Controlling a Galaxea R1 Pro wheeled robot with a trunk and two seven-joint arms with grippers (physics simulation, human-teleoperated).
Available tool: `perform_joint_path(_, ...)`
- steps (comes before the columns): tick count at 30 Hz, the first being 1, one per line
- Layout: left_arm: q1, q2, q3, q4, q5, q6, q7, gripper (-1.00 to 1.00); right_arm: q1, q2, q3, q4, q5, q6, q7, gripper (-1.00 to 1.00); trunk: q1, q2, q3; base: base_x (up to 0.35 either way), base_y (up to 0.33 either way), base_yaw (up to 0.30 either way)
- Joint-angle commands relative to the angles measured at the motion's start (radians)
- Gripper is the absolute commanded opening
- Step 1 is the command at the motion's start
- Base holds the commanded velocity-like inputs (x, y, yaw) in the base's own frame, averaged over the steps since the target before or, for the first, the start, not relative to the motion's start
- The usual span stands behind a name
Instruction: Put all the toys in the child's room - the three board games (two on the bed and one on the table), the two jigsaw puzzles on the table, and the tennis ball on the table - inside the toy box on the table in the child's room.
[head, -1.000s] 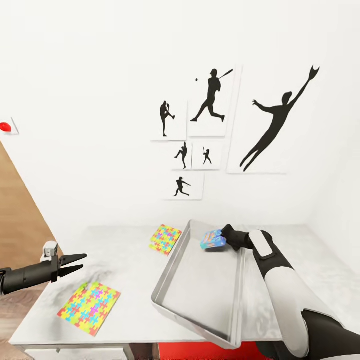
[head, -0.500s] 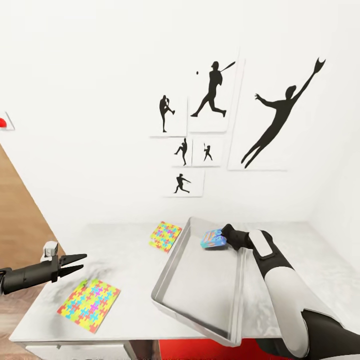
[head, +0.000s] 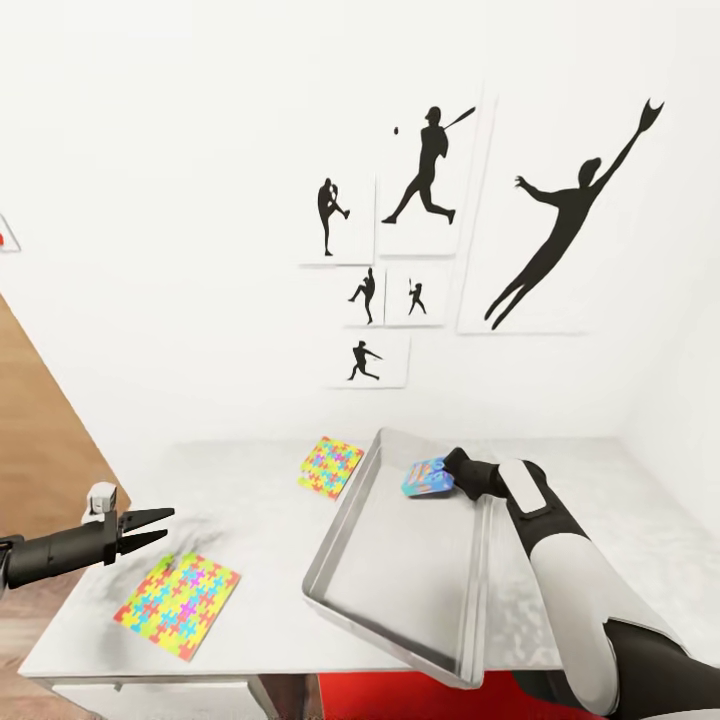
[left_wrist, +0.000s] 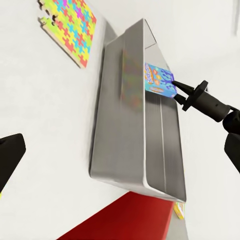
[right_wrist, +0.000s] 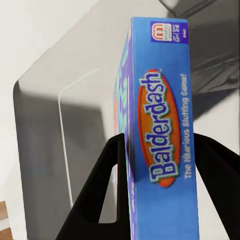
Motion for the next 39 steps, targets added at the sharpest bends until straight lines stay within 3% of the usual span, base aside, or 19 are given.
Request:
perform_joint_path(1, -0.001, 0.000, 0.002, -0.001, -0.010, 0.010, -0.009, 1.00, -0.001, 0.001, -0.005, -0.002, -0.012, 0.004, -0.009, -1.00, 0.001, -0.002, -0.004, 0.000, 0.000, 0.000)
perform_joint_path(13, -0.002, -0.001, 0.001, -0.001, -0.011, 0.010, -0.009, 1.00, -0.001, 0.002, -0.006, -0.003, -0.012, 0.007, -0.010, -1.00, 0.001, -0.002, -0.006, 0.000, 0.000, 0.000)
perform_joint_path(14, -0.001, -0.001, 0.000, -0.001, -0.011, 0.010, -0.009, 1.00, -0.001, 0.002, -0.006, -0.003, -0.012, 0.007, -0.009, 1.00, 0.001, -0.002, -0.006, 0.000, 0.000, 0.000)
perform_joint_path(39, -0.001, -0.001, 0.000, -0.001, -0.011, 0.010, -0.009, 1.00, 0.002, 0.000, -0.004, -0.020, -0.013, 0.011, -0.002, 1.00, 0.001, -0.002, -0.006, 0.000, 0.000, 0.000)
